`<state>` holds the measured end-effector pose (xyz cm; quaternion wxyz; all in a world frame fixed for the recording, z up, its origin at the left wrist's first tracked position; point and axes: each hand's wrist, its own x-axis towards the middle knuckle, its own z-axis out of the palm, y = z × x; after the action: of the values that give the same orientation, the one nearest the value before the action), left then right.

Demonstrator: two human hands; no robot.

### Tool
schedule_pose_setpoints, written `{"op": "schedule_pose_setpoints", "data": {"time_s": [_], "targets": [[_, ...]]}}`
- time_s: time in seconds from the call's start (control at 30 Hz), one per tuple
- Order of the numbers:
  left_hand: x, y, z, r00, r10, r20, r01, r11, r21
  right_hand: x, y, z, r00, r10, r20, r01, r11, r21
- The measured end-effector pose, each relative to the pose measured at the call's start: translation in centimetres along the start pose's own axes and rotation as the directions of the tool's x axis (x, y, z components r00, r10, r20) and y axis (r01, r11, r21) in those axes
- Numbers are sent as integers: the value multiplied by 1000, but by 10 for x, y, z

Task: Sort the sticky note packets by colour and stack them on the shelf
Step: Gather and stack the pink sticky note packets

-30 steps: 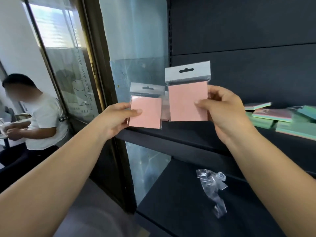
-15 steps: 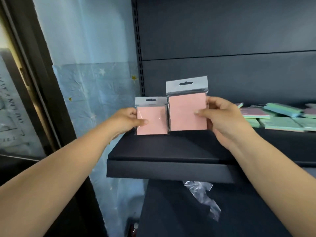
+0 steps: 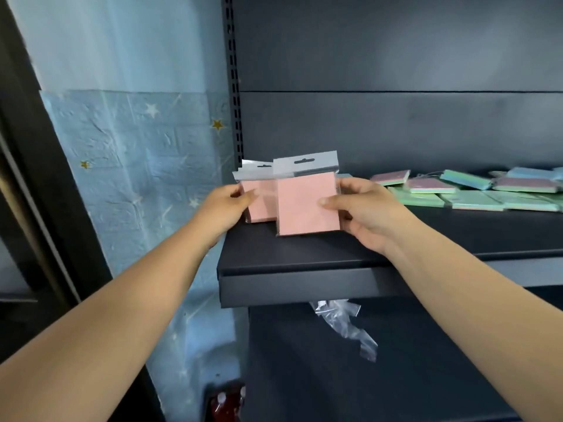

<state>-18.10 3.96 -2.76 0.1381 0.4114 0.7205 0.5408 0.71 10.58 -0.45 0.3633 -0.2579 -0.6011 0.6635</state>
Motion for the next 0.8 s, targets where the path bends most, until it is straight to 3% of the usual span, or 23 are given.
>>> {"op": "schedule_pose_setpoints", "data": {"time_s": [0.27, 0.43, 0.53, 0.67, 0.8], "targets": [[1, -9, 1, 983, -116, 143, 82, 972, 222, 4, 5, 8, 998, 54, -12, -55, 994, -98], [-10, -3, -4, 986, -75, 150, 54, 989, 137, 10, 6, 8, 999, -11, -43, -4, 940, -340], [-30, -2, -14, 991, -93, 92, 88, 994, 59, 11, 5, 13, 1000, 1, -19, -11, 838, -545], [-53, 2, -25, 999, -2, 33, -1, 997, 75, 14, 4, 18, 995, -83, -61, 8, 657, -754], [-60, 18, -28, 977, 213, 14, -208, 934, 290, 10, 4, 13, 985, -168, -32, 49, 459, -887]]}}
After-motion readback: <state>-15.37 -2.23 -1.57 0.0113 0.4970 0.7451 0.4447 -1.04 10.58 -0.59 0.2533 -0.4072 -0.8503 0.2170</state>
